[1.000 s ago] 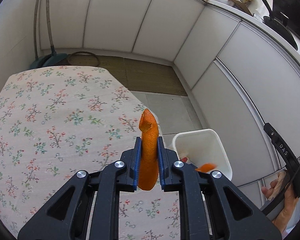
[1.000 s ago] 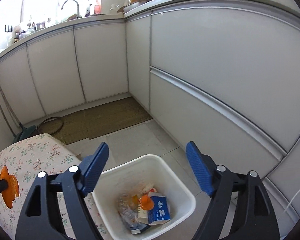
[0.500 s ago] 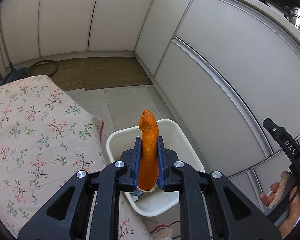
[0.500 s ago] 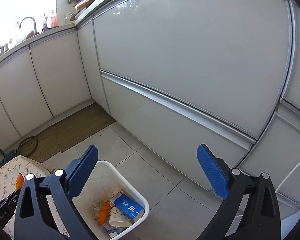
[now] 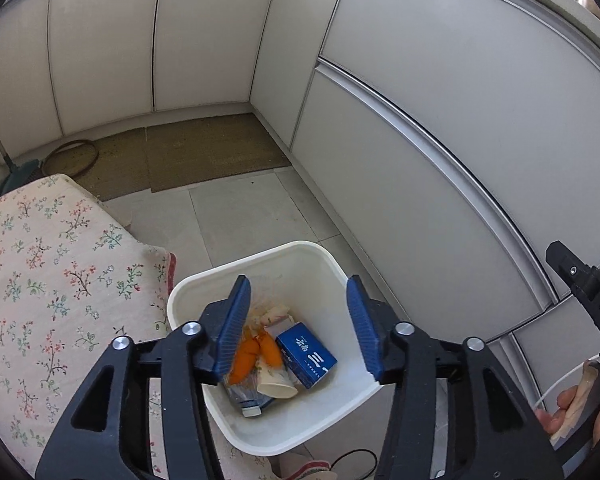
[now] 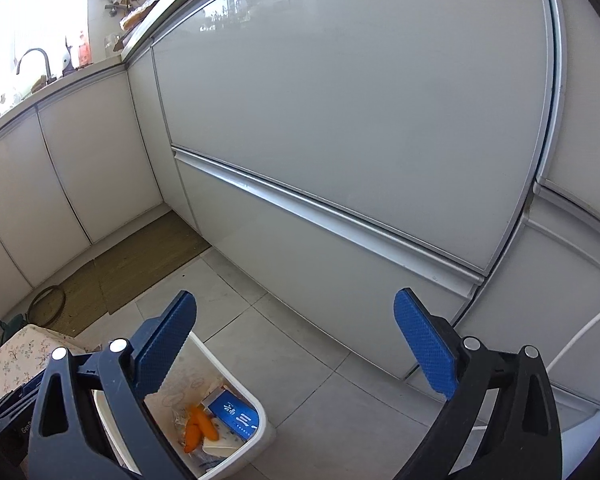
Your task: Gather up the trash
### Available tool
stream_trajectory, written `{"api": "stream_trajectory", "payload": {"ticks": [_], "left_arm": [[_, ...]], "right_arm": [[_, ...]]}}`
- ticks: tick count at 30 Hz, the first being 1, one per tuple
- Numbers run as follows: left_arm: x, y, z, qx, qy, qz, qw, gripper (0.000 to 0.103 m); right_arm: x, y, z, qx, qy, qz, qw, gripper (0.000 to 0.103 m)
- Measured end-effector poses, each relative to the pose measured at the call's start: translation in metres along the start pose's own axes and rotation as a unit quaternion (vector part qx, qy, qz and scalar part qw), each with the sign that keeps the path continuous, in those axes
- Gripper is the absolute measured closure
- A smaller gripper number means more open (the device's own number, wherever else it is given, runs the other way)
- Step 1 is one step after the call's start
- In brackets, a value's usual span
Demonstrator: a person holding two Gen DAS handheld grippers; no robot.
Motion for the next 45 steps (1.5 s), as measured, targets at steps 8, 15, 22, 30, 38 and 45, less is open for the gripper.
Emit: {"api": "stream_trajectory", "payload": {"ticks": [8, 15, 22, 30, 38, 45], "left_arm": [[0.02, -0.083, 0.011, -0.076, 0.065, 0.104, 0.9896, 0.007], [0.05, -0.165, 0.006, -0.098, 0.08, 0.178, 0.9759, 0.007], [0.09, -0.217, -0.013, -0.113, 0.054, 0.197, 0.9724, 0.007], [0.134, -0.259, -0.043, -0.144, 0.025, 0.181, 0.9726, 0.007], [0.15, -0.273, -0.069, -0.145, 0.007, 0.171, 0.9746, 0.007], [0.153, -0.277, -0.082, -0.137, -0.01, 0.164, 0.9768, 0.007]], "right_arm": [[0.012, -0.043, -0.004, -0.027, -0.004, 0.024, 0.999, 0.007], [0.048, -0.11, -0.013, -0.066, -0.024, 0.065, 0.995, 0.007], [0.091, -0.172, -0.024, -0.123, -0.055, 0.104, 0.985, 0.007], [0.138, -0.215, -0.046, -0.174, -0.103, 0.105, 0.974, 0.007], [0.157, -0.237, -0.069, -0.192, -0.134, 0.131, 0.963, 0.007], [0.16, -0.235, -0.084, -0.205, -0.135, 0.119, 0.962, 0.007]]}}
Point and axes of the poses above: each gripper's, at about its wrist camera, not at the fingertips, and y roughly the way its jaws point, z to its right, x to its underside, the point moved 2 cm from there along y, roughly the way its jaws point, and after that the axes turned 10 degrees about x, right-handed, at the moved point
